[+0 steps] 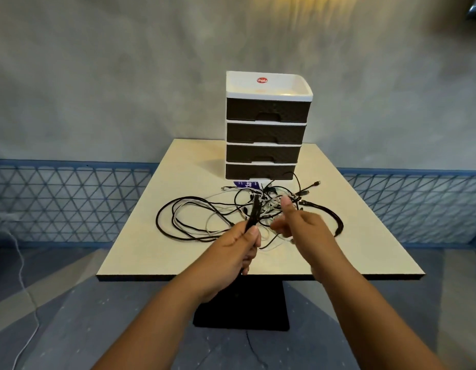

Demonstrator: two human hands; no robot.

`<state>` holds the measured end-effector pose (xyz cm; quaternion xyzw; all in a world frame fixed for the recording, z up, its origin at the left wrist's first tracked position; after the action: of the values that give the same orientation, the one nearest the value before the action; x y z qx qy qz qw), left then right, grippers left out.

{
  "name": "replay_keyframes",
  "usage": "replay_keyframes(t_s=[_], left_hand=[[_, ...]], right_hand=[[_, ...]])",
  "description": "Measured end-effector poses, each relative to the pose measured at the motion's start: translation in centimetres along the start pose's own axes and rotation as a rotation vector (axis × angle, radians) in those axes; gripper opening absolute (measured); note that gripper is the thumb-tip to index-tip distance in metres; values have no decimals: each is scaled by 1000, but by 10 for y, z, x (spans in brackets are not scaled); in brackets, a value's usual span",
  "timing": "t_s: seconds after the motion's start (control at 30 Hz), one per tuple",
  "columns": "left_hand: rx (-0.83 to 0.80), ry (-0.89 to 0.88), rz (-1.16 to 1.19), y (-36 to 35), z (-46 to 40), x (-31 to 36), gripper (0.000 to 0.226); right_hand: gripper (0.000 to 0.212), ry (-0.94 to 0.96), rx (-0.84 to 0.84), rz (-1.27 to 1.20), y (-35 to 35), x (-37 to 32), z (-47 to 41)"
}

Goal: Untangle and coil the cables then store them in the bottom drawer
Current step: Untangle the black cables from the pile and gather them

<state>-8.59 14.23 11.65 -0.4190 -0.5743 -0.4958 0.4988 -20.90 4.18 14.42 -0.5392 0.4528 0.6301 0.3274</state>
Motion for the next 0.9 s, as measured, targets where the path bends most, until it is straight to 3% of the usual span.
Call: replay_keyframes(t_s=[0.1, 0.27, 0.33, 0.5, 0.7, 0.9], left_hand=[[-60, 2, -131, -9, 3, -12, 28], [-111, 77, -251, -9, 4, -26, 27], [-110, 133, -170, -2, 3, -33, 29], [119, 129, 114, 24, -12, -24, 52], [207, 83, 432, 14, -41, 14, 35], [237, 23, 426, -3, -69, 22, 22]], right_hand=[[57, -209, -136, -202, -17, 4, 2], [22, -146, -205, -314, -26, 5, 1], [22, -68, -202, -289, -27, 4, 2], [27, 48, -289, -294, -29, 5, 12], [26, 67, -430, -267, -42, 14, 23], [22, 7, -413, -294, -30, 32, 4]])
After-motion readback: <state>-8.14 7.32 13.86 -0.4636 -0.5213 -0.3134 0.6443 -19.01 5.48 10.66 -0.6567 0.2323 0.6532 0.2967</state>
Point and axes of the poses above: each hand's wrist, its own z-axis away from the middle knuckle, its own y-axis out of the back of the hand, x = y × z, the point moved 3 cm from there along -z, towards the middle knuckle, and after that the axes turned 8 degrees about -z, right-handed, at the moved point
